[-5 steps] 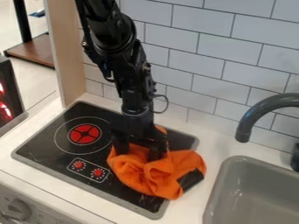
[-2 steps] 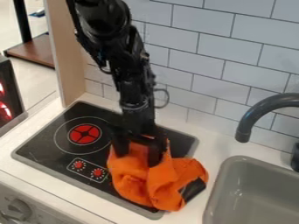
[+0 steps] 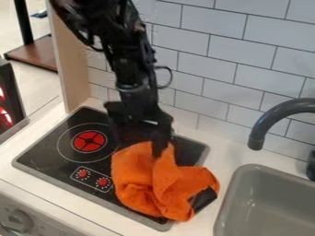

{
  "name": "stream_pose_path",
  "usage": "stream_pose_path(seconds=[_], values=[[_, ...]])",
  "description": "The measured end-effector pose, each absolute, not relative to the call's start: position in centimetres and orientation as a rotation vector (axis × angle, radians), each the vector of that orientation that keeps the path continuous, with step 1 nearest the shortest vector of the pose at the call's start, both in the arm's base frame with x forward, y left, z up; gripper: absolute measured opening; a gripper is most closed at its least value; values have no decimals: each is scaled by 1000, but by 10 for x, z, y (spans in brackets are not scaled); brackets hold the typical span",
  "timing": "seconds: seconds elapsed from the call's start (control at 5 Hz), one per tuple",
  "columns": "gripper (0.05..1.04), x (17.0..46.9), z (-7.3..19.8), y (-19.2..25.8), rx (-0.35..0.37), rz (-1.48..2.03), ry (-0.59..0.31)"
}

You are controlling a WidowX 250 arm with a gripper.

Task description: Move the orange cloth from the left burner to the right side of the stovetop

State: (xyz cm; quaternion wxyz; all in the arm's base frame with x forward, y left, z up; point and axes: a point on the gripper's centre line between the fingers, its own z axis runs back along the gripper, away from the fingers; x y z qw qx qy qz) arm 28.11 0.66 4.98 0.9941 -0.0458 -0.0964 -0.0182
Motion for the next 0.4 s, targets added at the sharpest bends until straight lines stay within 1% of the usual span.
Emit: stream_pose_path(seconds=[0.2, 0.4], values=[[999, 280, 66, 15, -98, -41, -234], [999, 280, 66, 15, -98, -45, -234]])
